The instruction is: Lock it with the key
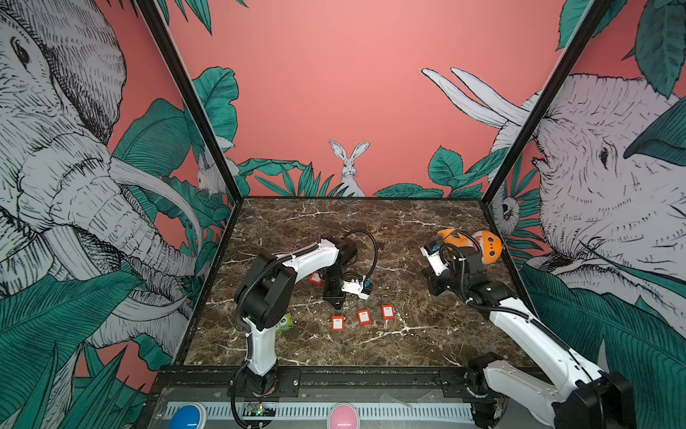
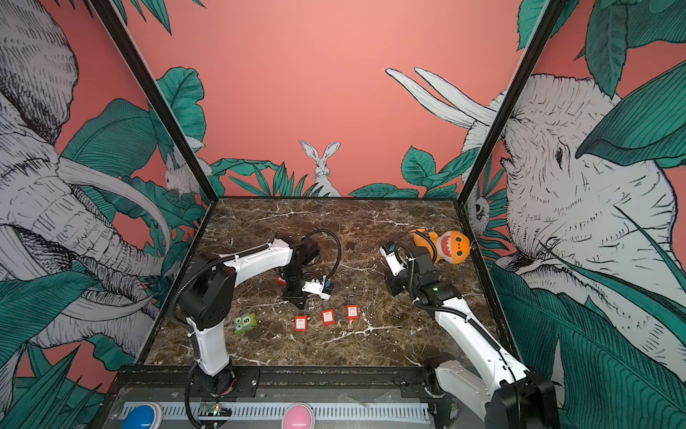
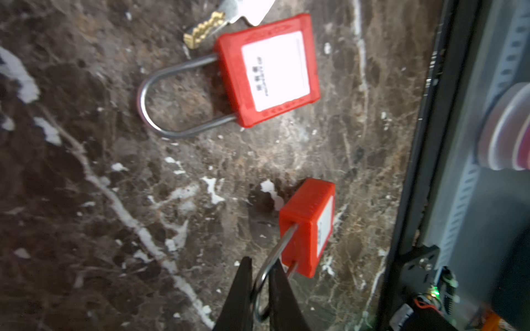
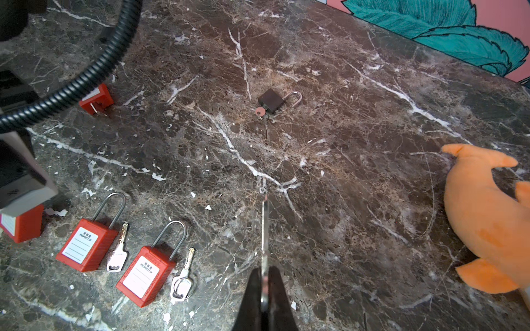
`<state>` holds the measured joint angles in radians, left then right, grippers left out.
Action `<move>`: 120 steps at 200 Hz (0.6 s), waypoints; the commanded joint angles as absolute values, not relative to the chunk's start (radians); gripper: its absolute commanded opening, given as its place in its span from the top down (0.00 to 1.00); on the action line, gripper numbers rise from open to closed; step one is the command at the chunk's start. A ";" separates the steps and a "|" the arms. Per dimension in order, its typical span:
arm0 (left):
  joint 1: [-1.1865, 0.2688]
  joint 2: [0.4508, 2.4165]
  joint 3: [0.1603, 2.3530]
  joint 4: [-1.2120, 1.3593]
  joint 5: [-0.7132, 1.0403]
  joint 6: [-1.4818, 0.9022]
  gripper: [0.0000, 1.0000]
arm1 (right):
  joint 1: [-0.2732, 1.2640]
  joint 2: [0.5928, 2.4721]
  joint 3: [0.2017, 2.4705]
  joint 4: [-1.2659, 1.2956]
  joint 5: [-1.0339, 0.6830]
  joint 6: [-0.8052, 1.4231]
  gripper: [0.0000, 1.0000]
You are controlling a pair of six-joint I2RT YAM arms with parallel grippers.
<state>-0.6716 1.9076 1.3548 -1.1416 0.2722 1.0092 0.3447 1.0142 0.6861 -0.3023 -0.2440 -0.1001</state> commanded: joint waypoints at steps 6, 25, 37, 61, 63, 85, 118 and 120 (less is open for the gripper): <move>-0.673 1.923 1.349 -1.057 0.232 1.014 0.83 | 0.354 1.007 0.672 -0.261 -0.252 -0.048 1.00; -0.674 1.935 1.353 -1.038 0.227 1.006 0.82 | 0.361 1.009 0.670 -0.257 -0.251 -0.029 1.00; -0.671 1.936 1.351 -1.027 0.229 1.002 0.81 | 0.366 1.014 0.669 -0.252 -0.252 -0.012 1.00; -0.667 1.921 1.337 -0.999 0.228 0.980 0.78 | 0.386 1.029 0.672 -0.256 -0.258 0.011 1.00; -0.666 1.918 1.334 -0.996 0.229 0.979 0.77 | 0.386 1.030 0.672 -0.258 -0.259 0.012 1.00; -0.661 1.867 1.301 -0.961 0.225 0.956 0.71 | 0.396 1.040 0.687 -0.288 -0.255 0.027 1.00; -0.618 1.735 1.252 -0.895 0.281 0.889 0.61 | 0.423 1.068 0.705 -0.324 -0.344 0.064 1.00; -0.613 1.725 1.247 -0.886 0.289 0.884 0.61 | 0.428 1.072 0.708 -0.326 -0.351 0.067 1.00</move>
<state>-0.6514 1.8687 1.2793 -0.9459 0.2302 0.9352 0.4000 1.0485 0.6754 -0.3126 -0.2691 0.0227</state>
